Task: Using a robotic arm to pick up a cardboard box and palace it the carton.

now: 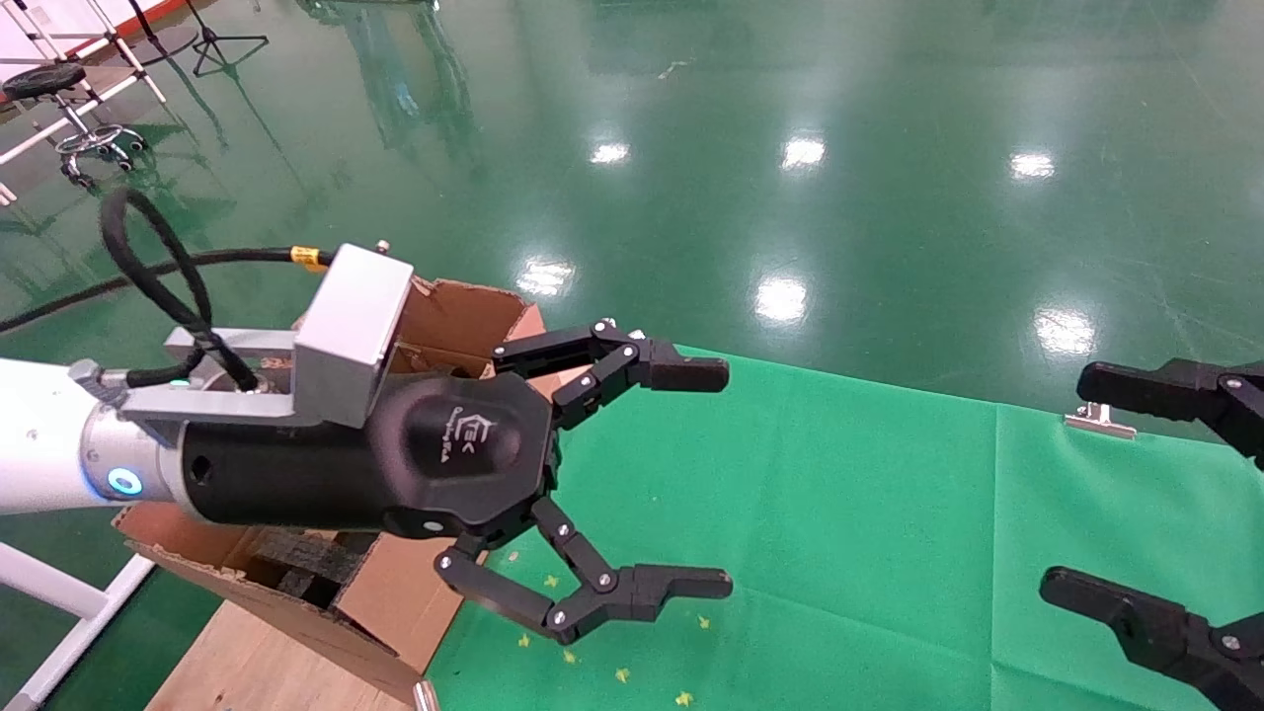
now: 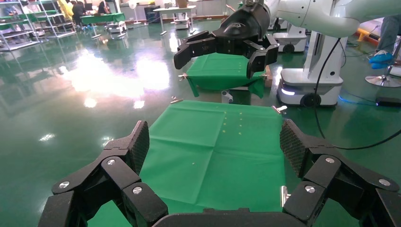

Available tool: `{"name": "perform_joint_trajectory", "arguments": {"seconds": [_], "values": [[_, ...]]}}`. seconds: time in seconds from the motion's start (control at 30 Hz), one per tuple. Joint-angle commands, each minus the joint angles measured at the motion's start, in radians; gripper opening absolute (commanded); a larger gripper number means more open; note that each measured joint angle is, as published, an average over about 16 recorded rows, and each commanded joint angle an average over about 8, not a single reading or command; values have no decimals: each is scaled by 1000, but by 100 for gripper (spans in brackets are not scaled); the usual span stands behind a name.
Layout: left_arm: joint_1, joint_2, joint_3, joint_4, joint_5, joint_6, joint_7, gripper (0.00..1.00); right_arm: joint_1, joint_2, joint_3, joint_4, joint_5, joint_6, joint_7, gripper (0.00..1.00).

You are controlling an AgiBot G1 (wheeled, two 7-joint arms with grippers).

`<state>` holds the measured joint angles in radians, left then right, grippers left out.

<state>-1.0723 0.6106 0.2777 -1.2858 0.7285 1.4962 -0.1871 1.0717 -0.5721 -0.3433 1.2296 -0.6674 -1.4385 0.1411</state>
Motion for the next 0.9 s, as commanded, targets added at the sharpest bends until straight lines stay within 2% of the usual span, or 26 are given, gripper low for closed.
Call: {"name": "perform_joint_trajectory", "arguments": {"seconds": [0.03,0.9], "values": [[0,0,0,1,1,0,0,100,0,0,0,0,0,0,0,100],[-2,1,3,3,3,-1,-1,100,0,0,0,0,0,0,0,100]]}}
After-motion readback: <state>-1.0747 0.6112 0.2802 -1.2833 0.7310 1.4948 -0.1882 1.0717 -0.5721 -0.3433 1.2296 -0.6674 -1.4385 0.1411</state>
